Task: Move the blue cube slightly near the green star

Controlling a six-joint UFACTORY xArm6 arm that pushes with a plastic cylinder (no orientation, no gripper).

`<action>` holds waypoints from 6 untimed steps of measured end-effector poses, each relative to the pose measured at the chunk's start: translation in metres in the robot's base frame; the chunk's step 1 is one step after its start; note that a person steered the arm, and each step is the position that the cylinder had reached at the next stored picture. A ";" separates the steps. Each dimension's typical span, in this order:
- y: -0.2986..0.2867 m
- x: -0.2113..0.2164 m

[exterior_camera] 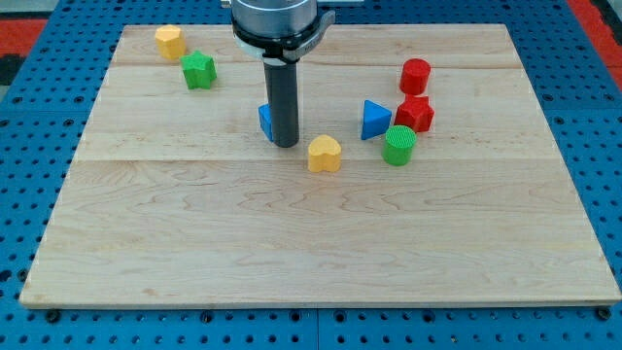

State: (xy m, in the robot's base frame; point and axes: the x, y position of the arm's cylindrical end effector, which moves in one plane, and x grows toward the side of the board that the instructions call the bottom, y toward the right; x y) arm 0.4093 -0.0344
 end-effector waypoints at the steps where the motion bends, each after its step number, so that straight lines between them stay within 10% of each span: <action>1: 0.001 -0.022; 6: -0.006 -0.058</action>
State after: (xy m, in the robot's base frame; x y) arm 0.3513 -0.0406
